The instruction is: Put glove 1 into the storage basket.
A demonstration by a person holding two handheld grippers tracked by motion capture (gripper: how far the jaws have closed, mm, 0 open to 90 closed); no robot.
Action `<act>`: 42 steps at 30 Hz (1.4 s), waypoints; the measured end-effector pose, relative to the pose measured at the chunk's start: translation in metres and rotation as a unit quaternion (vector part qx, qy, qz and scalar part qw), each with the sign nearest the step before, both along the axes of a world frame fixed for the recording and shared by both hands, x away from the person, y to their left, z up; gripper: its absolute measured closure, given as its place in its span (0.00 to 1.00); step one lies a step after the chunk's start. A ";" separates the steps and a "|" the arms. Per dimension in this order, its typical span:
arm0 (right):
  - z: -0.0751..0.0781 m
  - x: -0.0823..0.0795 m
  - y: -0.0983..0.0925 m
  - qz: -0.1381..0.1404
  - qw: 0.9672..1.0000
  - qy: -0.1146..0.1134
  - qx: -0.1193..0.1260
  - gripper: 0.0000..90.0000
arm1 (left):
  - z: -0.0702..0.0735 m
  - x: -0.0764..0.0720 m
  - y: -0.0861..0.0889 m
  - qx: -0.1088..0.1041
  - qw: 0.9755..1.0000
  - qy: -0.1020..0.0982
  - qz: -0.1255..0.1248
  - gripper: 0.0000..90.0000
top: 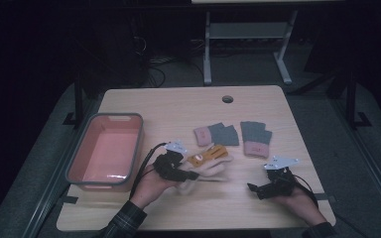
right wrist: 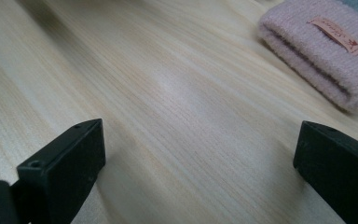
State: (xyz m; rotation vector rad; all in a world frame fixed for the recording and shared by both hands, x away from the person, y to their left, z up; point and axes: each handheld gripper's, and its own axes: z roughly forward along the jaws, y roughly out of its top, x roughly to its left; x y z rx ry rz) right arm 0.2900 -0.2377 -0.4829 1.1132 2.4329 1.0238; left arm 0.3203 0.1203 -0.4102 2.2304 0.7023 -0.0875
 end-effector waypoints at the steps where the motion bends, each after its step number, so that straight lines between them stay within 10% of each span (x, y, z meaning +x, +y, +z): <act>1: 0.000 0.000 0.000 0.000 1.000 0.000 0.000 0.02 | 0.002 0.001 0.002 -0.001 1.000 0.000 0.004 0.78; 25: 0.000 0.000 0.000 0.000 1.000 0.000 0.000 0.02 | 0.035 0.015 0.052 -0.005 0.997 -0.016 0.076 0.78; 42: 0.000 0.000 0.000 0.000 1.000 0.000 0.000 0.02 | 0.056 0.020 0.095 -0.007 0.991 -0.035 0.133 0.78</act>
